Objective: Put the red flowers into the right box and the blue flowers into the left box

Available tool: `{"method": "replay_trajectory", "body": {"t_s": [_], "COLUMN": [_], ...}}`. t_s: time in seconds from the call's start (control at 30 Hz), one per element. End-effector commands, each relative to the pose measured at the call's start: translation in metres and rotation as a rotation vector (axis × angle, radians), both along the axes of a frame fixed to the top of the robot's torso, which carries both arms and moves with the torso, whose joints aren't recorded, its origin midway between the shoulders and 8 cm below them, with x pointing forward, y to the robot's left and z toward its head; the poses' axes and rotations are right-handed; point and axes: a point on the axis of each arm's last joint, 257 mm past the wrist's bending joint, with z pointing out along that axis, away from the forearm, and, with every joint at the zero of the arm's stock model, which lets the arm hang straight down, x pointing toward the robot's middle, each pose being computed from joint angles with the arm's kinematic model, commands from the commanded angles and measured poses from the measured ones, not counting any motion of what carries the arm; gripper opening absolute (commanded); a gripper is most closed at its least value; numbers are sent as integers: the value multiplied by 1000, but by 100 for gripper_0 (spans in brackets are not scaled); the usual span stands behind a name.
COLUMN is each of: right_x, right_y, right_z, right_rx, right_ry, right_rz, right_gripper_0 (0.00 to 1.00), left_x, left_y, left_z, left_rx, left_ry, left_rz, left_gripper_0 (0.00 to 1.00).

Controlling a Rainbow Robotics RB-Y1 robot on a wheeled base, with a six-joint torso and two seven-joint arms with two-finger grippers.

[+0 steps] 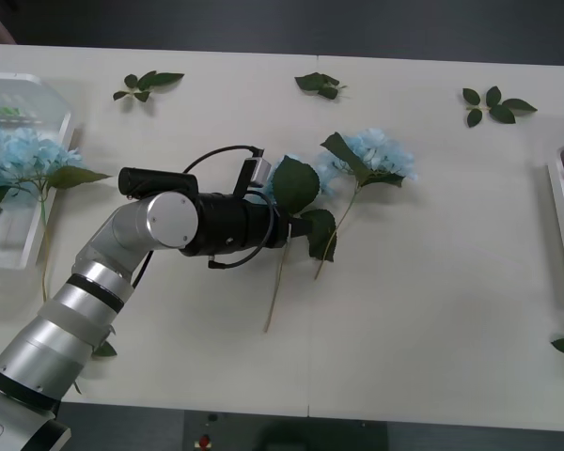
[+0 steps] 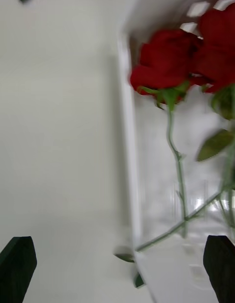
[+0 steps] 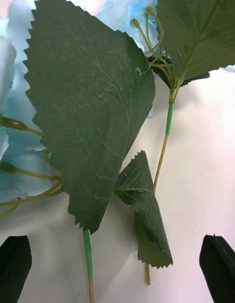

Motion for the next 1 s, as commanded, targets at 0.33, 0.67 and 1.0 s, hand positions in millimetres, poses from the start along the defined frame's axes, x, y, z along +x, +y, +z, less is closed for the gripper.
{"method": "replay_trajectory", "body": {"t_s": [0.33, 0.67, 1.0], "right_x": [23, 35, 53], "right_y": [119, 192, 246], "right_z": [7, -16, -39], "right_rx": [148, 183, 142], "right_ry": [-46, -41, -54], "right_rz": [-70, -58, -72], "right_gripper_0": [100, 100, 100], "left_x": [11, 26, 30], "left_y": [-17, -20, -17], "left_z": [20, 15, 6], "left_rx": [18, 184, 296], "left_ry": [-54, -203, -268], "left_rz": [1, -14, -33], "left_gripper_0": [100, 100, 100]}}
